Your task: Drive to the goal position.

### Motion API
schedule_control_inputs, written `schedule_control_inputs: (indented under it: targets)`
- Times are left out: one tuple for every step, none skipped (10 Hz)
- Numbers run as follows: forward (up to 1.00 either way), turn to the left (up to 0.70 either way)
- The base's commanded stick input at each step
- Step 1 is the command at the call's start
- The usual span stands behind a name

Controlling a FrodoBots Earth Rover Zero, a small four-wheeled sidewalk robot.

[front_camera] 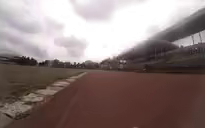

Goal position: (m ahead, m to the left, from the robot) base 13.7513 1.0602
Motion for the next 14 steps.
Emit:
schedule_control_inputs:
  targets:
    - [1.00, -0.12]
    - [1.00, 0.00]
    - [1.00, 0.00]
    - [1.00, 0.00]
    - [1.00, 0.00]
    - [1.00, 0.00]
    - [1.00, 0.00]
    - [1.00, 0.00]
    - [1.00, 0.00]
    - [1.00, 0.00]
    - [1.00, 0.00]
    - [1.00, 0.00]
    - [1.00, 0.00]
    - [1.00, 0.00]
